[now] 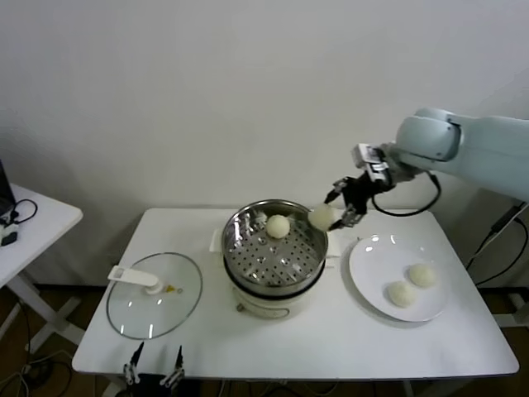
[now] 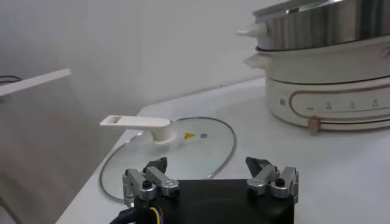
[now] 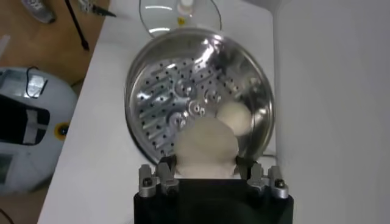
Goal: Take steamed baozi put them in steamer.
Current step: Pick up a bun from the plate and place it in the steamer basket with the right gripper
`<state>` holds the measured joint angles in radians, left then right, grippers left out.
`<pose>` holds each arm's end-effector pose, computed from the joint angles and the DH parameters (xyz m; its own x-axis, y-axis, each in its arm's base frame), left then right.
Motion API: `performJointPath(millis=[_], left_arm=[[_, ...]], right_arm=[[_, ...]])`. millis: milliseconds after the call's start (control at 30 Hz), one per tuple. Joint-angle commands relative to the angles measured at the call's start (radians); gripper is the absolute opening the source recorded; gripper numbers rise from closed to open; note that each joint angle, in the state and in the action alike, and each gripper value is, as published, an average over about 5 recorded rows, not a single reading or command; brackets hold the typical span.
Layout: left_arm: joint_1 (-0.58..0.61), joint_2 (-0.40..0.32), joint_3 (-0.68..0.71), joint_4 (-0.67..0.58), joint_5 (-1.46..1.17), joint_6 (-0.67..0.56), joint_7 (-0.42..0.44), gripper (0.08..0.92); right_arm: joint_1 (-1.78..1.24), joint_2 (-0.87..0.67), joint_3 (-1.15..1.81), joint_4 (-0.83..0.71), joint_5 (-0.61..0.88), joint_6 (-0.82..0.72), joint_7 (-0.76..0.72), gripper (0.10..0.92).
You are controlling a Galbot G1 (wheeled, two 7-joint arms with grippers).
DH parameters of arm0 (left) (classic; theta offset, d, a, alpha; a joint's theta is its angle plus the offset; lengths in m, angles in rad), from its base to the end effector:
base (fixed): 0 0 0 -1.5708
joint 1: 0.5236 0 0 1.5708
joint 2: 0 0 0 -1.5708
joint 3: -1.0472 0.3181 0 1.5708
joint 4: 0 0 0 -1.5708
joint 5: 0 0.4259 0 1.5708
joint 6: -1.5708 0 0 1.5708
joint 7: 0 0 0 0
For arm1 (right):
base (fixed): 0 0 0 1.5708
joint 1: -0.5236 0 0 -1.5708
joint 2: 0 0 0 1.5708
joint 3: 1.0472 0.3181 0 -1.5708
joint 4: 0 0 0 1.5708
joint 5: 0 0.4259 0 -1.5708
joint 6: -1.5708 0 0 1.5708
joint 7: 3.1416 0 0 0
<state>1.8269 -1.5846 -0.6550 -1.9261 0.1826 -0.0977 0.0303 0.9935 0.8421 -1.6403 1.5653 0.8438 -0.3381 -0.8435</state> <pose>0.1615 0.0500 -0.3997 -0.9419 -0.0769 0.3269 0.0027 0.9717 0.2364 0.5306 0.0501 0.0025 -0.2266 -0.3854 0.8945 -0.9539 -0.0977 -0.2838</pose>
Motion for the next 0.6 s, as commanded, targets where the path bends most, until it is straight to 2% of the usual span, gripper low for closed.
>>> performJointPath(millis=[33,367,600], left_arm=[[0.0,0.001,-0.002,0.003,-0.002,0.001,0.0,0.823],[-0.006,0.002,-0.008,0.014,-0.004,0.003,0.001,0.823],[-0.014,0.0,-0.011,0.025,-0.006,0.005,0.001,0.823]], right_arm=[[-0.095,0.211,0.086,-0.037,0.062,-0.076,0.072,0.662],[-0.281,0.395,0.139,-0.248,-0.044,-0.09,0.094,0.66],[-0.38,0.455,0.157,-0.313,-0.138,-0.101,0.107,0.662]])
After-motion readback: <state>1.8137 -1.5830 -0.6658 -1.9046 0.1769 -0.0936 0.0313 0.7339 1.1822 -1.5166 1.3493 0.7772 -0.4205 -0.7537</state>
